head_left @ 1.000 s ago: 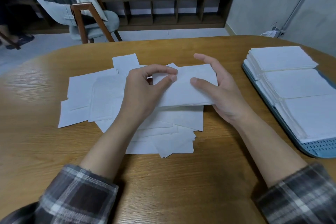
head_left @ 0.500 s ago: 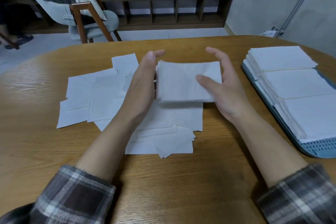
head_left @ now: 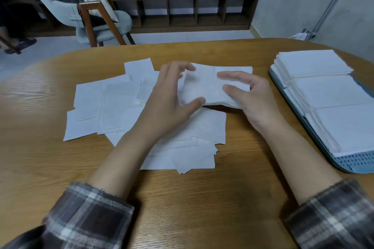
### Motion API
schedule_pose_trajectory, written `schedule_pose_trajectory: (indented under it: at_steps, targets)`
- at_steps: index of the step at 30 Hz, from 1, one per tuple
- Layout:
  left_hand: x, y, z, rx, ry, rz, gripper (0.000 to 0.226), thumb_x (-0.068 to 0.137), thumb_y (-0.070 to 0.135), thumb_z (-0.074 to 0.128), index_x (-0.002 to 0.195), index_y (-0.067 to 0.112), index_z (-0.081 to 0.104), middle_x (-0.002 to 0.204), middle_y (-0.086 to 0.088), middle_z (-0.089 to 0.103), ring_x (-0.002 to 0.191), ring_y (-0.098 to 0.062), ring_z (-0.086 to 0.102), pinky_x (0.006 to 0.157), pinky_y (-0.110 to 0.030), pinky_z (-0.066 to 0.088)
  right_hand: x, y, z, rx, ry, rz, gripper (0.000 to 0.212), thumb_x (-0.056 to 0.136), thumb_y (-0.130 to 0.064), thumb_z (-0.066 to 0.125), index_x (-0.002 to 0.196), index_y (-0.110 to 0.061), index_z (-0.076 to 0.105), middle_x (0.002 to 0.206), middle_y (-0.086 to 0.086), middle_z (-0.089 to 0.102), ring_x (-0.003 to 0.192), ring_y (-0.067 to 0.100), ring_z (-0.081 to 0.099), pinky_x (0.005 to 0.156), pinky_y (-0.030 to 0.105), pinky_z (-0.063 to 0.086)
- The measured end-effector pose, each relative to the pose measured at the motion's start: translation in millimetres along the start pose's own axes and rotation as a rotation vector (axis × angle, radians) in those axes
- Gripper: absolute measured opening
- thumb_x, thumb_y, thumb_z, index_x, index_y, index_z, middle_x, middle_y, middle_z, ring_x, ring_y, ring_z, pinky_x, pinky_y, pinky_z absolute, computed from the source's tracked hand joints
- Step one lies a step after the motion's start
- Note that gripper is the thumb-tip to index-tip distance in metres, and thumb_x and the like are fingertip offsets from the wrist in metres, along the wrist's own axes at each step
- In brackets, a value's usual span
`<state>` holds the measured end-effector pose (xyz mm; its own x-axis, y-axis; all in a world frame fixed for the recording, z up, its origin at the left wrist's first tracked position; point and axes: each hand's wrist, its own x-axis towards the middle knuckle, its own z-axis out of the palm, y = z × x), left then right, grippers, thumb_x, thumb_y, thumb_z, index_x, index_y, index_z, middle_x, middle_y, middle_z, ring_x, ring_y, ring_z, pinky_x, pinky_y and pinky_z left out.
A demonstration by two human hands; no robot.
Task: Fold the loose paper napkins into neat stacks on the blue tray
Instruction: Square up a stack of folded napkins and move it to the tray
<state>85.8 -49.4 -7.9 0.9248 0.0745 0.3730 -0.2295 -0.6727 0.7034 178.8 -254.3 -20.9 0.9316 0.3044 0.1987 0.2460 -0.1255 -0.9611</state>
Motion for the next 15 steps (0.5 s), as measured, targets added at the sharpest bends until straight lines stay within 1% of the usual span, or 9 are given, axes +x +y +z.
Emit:
schedule_pose_trajectory:
  at_steps: [1, 2, 3, 5, 7, 9, 11, 14, 15]
  targets:
    - [0.1, -0.8, 0.5, 0.102, -0.002, 0.09, 0.052, 0.087, 0.03, 0.085, 0.128, 0.028, 0.053, 0.137, 0.011, 0.046, 0.129, -0.001, 0.048, 0.102, -0.017, 0.045, 1.0, 0.6, -1.1, -0.04, 0.046, -0.004, 0.031, 0.097, -0.005, 0.069, 0.115, -0.026, 0.081, 0.119, -0.02, 0.076, 0.118, -0.009, 0.062, 0.103, 0.011, 0.045]
    - [-0.7, -1.9, 0.0, 0.139, -0.051, 0.161, 0.048, 0.084, 0.03, 0.088, 0.12, 0.026, 0.057, 0.134, 0.009, 0.048, 0.128, -0.004, 0.049, 0.101, -0.018, 0.043, 1.9, 1.6, -1.8, -0.07, 0.075, -0.008, 0.031, 0.096, -0.004, 0.069, 0.115, -0.026, 0.081, 0.119, -0.021, 0.075, 0.117, -0.011, 0.061, 0.1, 0.006, 0.043]
    - [-2.0, -1.3, -1.6, 0.133, -0.149, 0.164, 0.043, 0.081, 0.033, 0.091, 0.112, 0.026, 0.062, 0.129, 0.011, 0.052, 0.123, -0.005, 0.052, 0.098, -0.019, 0.043, 2.3, 2.8, -1.7, -0.079, 0.086, -0.015, 0.032, 0.096, -0.004, 0.068, 0.115, -0.025, 0.081, 0.12, -0.021, 0.075, 0.117, -0.012, 0.061, 0.099, 0.005, 0.042]
    - [-4.6, 0.7, -2.6, 0.125, -0.398, 0.047, 0.039, 0.073, 0.044, 0.095, 0.1, 0.034, 0.069, 0.116, 0.018, 0.061, 0.113, -0.001, 0.057, 0.09, -0.02, 0.044, 1.2, 3.2, -0.1, -0.082, 0.084, -0.018, 0.032, 0.096, -0.003, 0.068, 0.115, -0.024, 0.081, 0.12, -0.021, 0.075, 0.117, -0.012, 0.061, 0.099, 0.005, 0.042]
    - [-6.5, -1.3, 1.0, 0.175, -0.534, -0.022, 0.039, 0.069, 0.051, 0.095, 0.097, 0.037, 0.071, 0.114, 0.021, 0.063, 0.112, 0.001, 0.056, 0.093, -0.023, 0.046, 0.1, 2.3, 2.0, -0.09, 0.065, -0.012, 0.031, 0.096, -0.004, 0.068, 0.116, -0.025, 0.081, 0.119, -0.022, 0.075, 0.118, -0.012, 0.06, 0.099, 0.004, 0.042]
    - [-5.9, -2.6, 3.1, 0.161, -0.533, -0.041, 0.033, 0.073, 0.047, 0.093, 0.096, 0.038, 0.072, 0.115, 0.021, 0.064, 0.112, 0.0, 0.058, 0.097, -0.027, 0.048, 0.6, 3.1, 2.0, -0.089, 0.062, -0.009, 0.031, 0.096, -0.005, 0.068, 0.115, -0.026, 0.081, 0.118, -0.023, 0.075, 0.118, -0.013, 0.06, 0.098, 0.003, 0.042]
    - [-4.7, -3.4, 2.0, 0.135, -0.486, -0.04, 0.02, 0.079, 0.036, 0.089, 0.093, 0.035, 0.074, 0.112, 0.019, 0.067, 0.109, -0.001, 0.061, 0.093, -0.026, 0.05, 0.8, 3.5, 1.1, -0.086, 0.056, -0.014, 0.031, 0.097, -0.004, 0.067, 0.114, -0.027, 0.081, 0.117, -0.024, 0.075, 0.117, -0.013, 0.06, 0.097, 0.002, 0.041]
    - [-4.8, -3.6, 0.8, 0.067, -0.417, -0.027, 0.008, 0.088, 0.023, 0.083, 0.091, 0.027, 0.077, 0.104, 0.017, 0.074, 0.102, 0.001, 0.066, 0.083, -0.01, 0.046, 0.3, 3.5, 1.2, -0.097, 0.014, -0.027, 0.029, 0.097, -0.006, 0.067, 0.113, -0.027, 0.081, 0.119, -0.022, 0.075, 0.119, -0.012, 0.06, 0.097, 0.002, 0.04]
    - [-4.6, -1.3, 0.3, 0.033, -0.375, -0.027, 0.005, 0.091, 0.021, 0.081, 0.093, 0.023, 0.077, 0.1, 0.016, 0.075, 0.098, 0.001, 0.067, 0.08, -0.009, 0.046, 0.6, 2.4, 1.2, -0.082, -0.004, -0.033, 0.026, 0.098, -0.009, 0.067, 0.113, -0.026, 0.081, 0.119, -0.021, 0.075, 0.12, -0.01, 0.06, 0.097, 0.004, 0.041]
